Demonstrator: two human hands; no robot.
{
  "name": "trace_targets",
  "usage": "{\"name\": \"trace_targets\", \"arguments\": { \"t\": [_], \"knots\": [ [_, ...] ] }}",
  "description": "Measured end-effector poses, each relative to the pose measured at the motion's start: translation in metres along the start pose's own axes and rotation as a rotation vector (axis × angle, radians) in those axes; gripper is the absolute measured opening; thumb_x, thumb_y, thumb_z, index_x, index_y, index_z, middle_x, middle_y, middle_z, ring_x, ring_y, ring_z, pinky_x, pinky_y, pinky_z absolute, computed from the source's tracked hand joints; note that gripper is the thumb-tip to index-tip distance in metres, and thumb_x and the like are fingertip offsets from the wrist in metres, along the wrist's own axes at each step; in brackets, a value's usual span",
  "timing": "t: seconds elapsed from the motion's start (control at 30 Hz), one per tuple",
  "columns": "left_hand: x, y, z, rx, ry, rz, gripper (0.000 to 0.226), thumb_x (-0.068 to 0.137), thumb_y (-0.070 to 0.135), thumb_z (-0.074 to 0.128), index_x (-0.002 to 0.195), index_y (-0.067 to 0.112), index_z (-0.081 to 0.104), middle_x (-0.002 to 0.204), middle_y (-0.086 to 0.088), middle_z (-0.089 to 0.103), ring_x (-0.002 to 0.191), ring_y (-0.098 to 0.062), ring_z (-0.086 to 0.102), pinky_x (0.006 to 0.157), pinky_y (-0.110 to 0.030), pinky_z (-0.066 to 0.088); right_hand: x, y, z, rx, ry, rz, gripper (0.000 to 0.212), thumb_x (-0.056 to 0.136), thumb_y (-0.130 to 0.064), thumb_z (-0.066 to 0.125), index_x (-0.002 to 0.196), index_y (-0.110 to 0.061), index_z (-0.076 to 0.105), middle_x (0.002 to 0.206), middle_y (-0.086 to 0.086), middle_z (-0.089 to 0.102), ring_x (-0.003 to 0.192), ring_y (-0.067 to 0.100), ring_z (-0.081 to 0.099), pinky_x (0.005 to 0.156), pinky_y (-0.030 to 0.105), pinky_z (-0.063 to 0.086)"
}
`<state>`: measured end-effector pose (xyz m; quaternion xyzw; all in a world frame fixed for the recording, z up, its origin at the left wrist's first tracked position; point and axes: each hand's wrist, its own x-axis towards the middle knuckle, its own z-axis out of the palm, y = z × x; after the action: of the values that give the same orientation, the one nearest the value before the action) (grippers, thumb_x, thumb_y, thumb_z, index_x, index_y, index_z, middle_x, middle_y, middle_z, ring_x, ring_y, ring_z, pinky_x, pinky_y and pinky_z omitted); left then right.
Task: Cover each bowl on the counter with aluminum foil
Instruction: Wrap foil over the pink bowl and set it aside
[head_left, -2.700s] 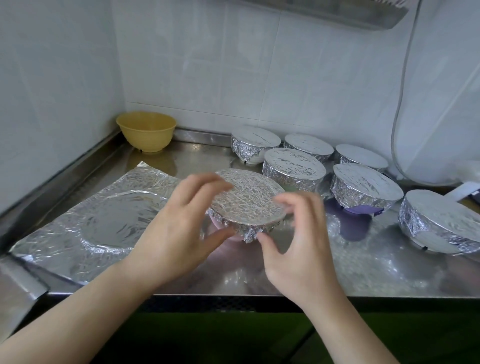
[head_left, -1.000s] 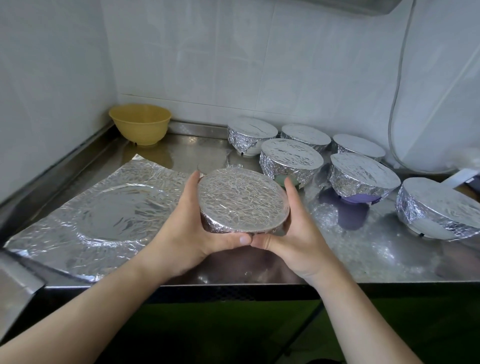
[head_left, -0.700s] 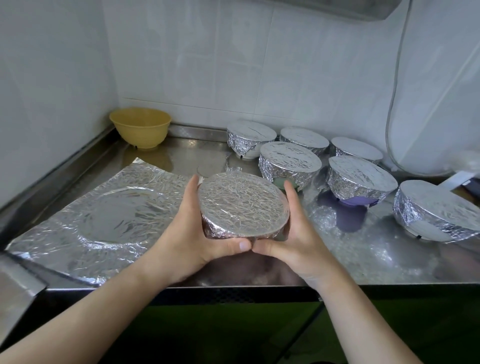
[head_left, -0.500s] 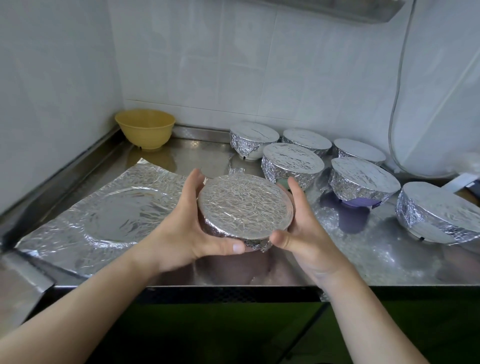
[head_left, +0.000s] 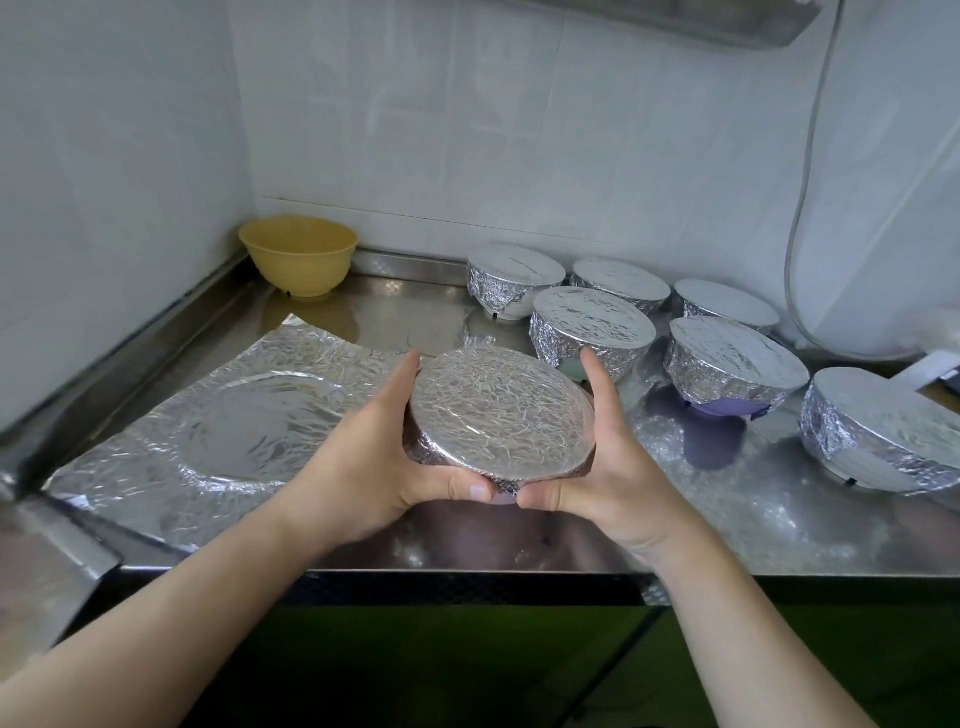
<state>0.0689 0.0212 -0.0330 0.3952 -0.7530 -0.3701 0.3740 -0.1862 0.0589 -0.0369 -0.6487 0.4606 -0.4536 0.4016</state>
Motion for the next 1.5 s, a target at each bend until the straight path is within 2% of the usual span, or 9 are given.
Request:
{"name": "trace_targets", "arguments": {
  "t": [0.17, 0.33, 0.43, 0.53, 0.67, 0.83, 1.07, 1.27, 1.5],
  "knots": [
    [-0.006, 0.000, 0.000, 0.070, 0.023, -0.034, 0.141, 0.046, 0.084, 0.088, 0.161, 0.038, 0.021, 0.144, 0.031, 0.054, 0.133, 0.010, 0.049, 0.113, -0.025, 0.040, 0.000, -0.002, 0.003, -0.062, 0.026, -0.023, 0.155, 0.048, -0.051, 0.105, 0.163, -0.054, 0.000, 0.159, -0.015, 0.047, 0.146, -0.003, 0.044, 0.127, 0.042, 0.030],
    [-0.008, 0.006, -0.006, 0.030, -0.034, -0.051, 0.122, 0.051, 0.058, 0.097, 0.150, 0.042, 0.027, 0.129, 0.038, 0.055, 0.120, 0.023, 0.051, 0.101, -0.005, 0.041, -0.006, -0.009, 0.001, -0.086, 0.022, -0.015, 0.163, 0.043, -0.063, 0.102, 0.164, -0.052, -0.006, 0.168, -0.019, 0.027, 0.150, -0.005, 0.034, 0.130, 0.043, 0.024],
    [-0.006, 0.004, -0.013, -0.018, -0.065, -0.072, 0.142, 0.044, 0.060, 0.099, 0.160, 0.033, 0.021, 0.130, 0.036, 0.056, 0.124, 0.015, 0.054, 0.104, -0.008, 0.042, -0.012, -0.011, -0.004, -0.126, 0.031, -0.022, 0.162, 0.040, -0.069, 0.100, 0.162, -0.055, -0.005, 0.170, -0.020, 0.019, 0.153, -0.003, 0.031, 0.130, 0.047, 0.023],
    [-0.005, 0.005, -0.021, 0.036, -0.079, -0.089, 0.146, 0.037, 0.075, 0.096, 0.160, 0.040, 0.025, 0.134, 0.029, 0.058, 0.129, 0.004, 0.055, 0.116, -0.029, 0.041, -0.018, -0.012, -0.010, -0.164, 0.035, -0.017, 0.154, 0.045, -0.068, 0.100, 0.161, -0.059, -0.001, 0.167, -0.024, 0.026, 0.150, -0.006, 0.034, 0.130, 0.047, 0.024],
    [-0.005, 0.015, -0.023, 0.073, -0.105, -0.018, 0.081, 0.053, 0.055, 0.096, 0.124, 0.051, 0.058, 0.118, 0.036, 0.065, 0.114, 0.011, 0.060, 0.110, -0.024, 0.043, -0.023, -0.015, -0.017, -0.159, 0.015, -0.002, 0.148, 0.050, -0.065, 0.100, 0.161, -0.058, 0.003, 0.166, -0.024, 0.032, 0.151, -0.004, 0.034, 0.130, 0.049, 0.022],
    [-0.005, 0.010, -0.014, 0.192, -0.010, 0.050, 0.064, 0.052, 0.066, 0.091, 0.107, 0.053, 0.063, 0.109, 0.036, 0.067, 0.105, 0.010, 0.063, 0.096, -0.016, 0.047, -0.023, -0.021, -0.012, -0.229, 0.030, 0.016, 0.154, 0.044, -0.079, 0.094, 0.163, -0.055, -0.002, 0.167, -0.024, 0.026, 0.150, -0.013, 0.027, 0.131, 0.041, 0.021],
    [-0.004, 0.005, -0.012, 0.330, 0.016, 0.084, 0.069, 0.054, 0.078, 0.086, 0.110, 0.044, 0.066, 0.105, 0.023, 0.068, 0.102, 0.006, 0.061, 0.088, -0.019, 0.049, -0.020, -0.019, -0.020, -0.235, 0.003, 0.040, 0.150, 0.047, -0.074, 0.096, 0.161, -0.058, 0.000, 0.167, -0.027, 0.026, 0.153, -0.009, 0.024, 0.132, 0.046, 0.018],
    [-0.001, -0.002, -0.018, 0.226, -0.048, -0.038, 0.111, 0.044, 0.090, 0.083, 0.137, 0.034, 0.058, 0.127, 0.022, 0.064, 0.117, 0.002, 0.062, 0.104, -0.035, 0.053, -0.025, -0.011, -0.024, -0.179, 0.109, 0.059, 0.158, 0.039, -0.078, 0.095, 0.165, -0.051, 0.003, 0.167, -0.025, 0.025, 0.151, -0.008, 0.029, 0.131, 0.046, 0.021],
    [0.000, -0.001, -0.016, 0.147, -0.031, -0.059, 0.083, 0.047, 0.087, 0.085, 0.107, 0.034, 0.064, 0.126, 0.022, 0.065, 0.112, -0.005, 0.066, 0.099, -0.040, 0.055, -0.026, -0.009, -0.020, -0.194, 0.171, 0.033, 0.157, 0.036, -0.081, 0.093, 0.164, -0.050, 0.007, 0.142, -0.036, 0.043, 0.137, -0.012, 0.043, 0.120, 0.032, 0.033]
  ]
}}
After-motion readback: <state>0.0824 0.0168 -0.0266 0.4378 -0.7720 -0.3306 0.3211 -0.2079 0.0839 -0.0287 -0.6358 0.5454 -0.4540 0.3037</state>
